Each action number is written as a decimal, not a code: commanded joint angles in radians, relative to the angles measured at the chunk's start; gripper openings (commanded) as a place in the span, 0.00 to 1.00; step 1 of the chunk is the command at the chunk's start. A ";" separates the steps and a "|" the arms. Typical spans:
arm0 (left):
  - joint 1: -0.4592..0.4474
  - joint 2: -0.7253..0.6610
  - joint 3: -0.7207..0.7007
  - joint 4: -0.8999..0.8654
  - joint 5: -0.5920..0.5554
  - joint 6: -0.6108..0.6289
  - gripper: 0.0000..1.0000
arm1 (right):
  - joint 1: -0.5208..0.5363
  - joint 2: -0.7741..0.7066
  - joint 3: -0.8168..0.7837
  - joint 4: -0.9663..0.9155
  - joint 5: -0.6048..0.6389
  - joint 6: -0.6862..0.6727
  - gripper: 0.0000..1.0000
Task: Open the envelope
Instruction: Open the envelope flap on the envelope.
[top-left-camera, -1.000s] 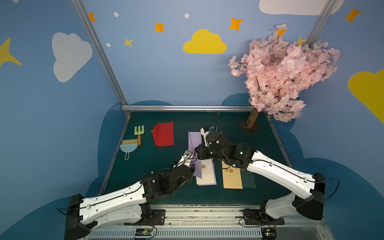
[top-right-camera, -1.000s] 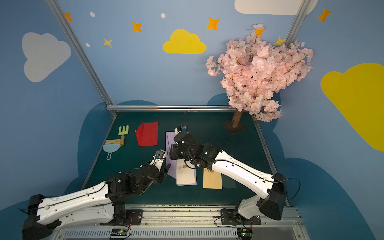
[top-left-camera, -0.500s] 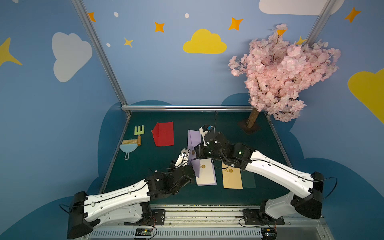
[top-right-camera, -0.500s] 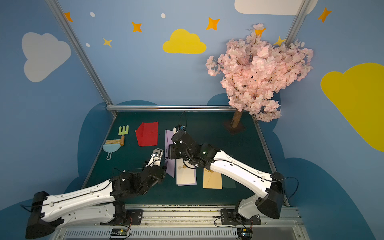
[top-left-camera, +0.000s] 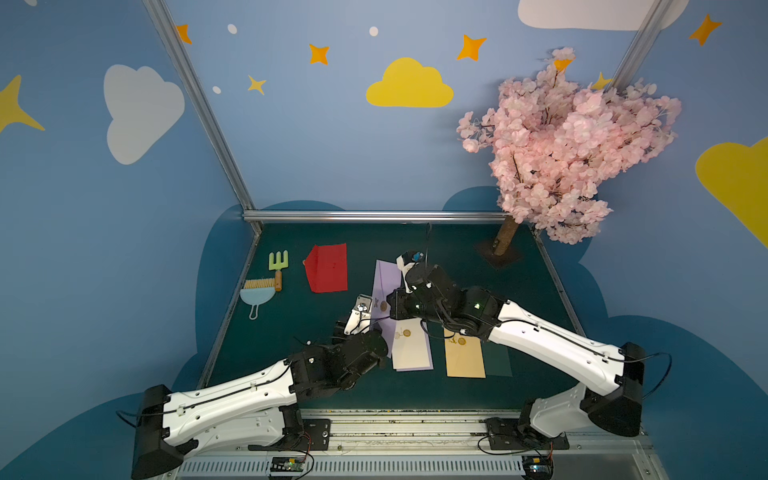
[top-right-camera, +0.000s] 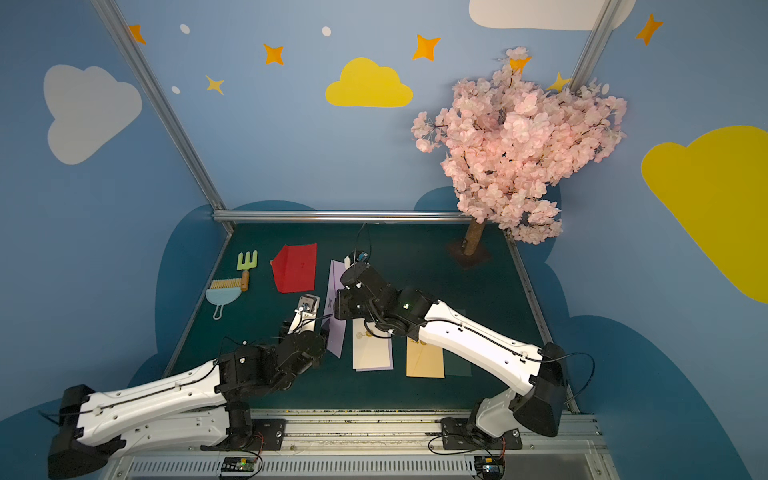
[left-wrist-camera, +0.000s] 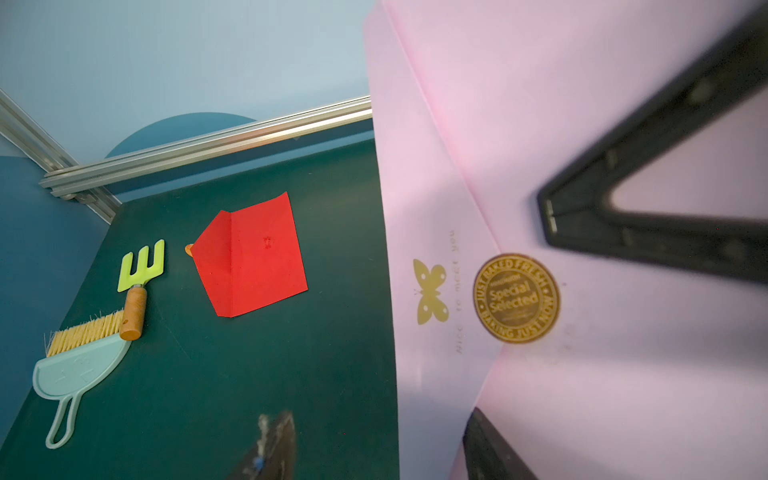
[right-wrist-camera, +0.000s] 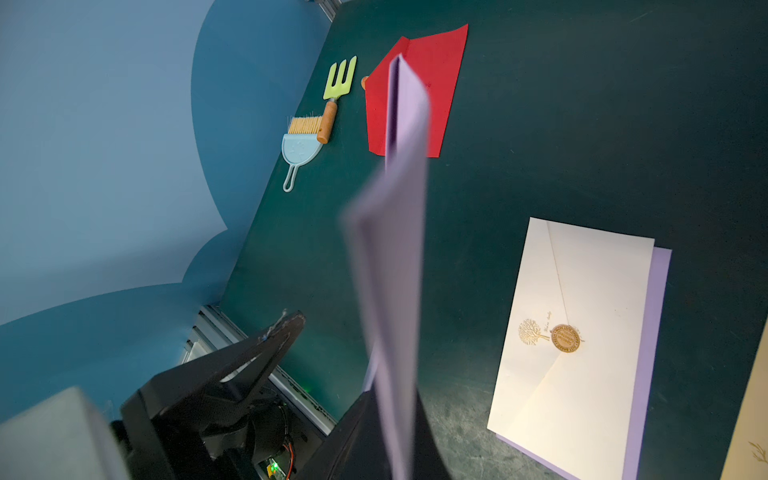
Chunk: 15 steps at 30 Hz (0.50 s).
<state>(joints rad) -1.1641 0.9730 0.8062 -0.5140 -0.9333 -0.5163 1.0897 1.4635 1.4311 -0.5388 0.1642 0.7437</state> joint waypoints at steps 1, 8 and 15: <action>0.010 -0.006 0.029 0.015 -0.036 0.016 0.66 | 0.011 0.009 0.031 -0.006 -0.011 -0.004 0.00; 0.029 -0.023 0.024 0.020 -0.041 0.024 0.66 | 0.013 0.013 0.035 -0.007 -0.021 -0.006 0.00; 0.056 -0.042 0.027 0.032 -0.031 0.058 0.67 | 0.015 0.020 0.035 -0.007 -0.032 -0.004 0.00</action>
<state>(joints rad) -1.1202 0.9463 0.8062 -0.5037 -0.9428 -0.4820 1.0958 1.4693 1.4384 -0.5358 0.1501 0.7441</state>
